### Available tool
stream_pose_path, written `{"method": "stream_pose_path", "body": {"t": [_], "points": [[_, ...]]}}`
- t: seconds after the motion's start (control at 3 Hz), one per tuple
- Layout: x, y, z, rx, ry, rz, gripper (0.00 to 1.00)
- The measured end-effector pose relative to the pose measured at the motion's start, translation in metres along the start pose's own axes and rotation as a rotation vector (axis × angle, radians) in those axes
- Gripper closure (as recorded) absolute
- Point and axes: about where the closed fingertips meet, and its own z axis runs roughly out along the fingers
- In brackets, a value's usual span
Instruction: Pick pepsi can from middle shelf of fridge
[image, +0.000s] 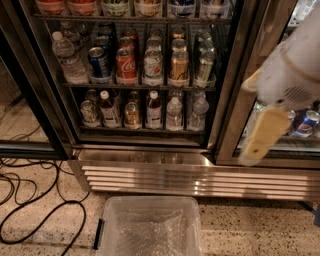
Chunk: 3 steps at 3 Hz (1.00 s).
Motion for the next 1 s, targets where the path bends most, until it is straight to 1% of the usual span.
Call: {"method": "stream_pose_path", "body": {"t": [0.33,0.67,1.0], "points": [[-0.007,0.012,0.028,-0.031,-0.007,-0.009,0.00],[-0.015,0.023,0.043,-0.058,-0.035,-0.002,0.00],[-0.048,0.027,0.081,-0.089,-0.122,0.044,0.00]]}}
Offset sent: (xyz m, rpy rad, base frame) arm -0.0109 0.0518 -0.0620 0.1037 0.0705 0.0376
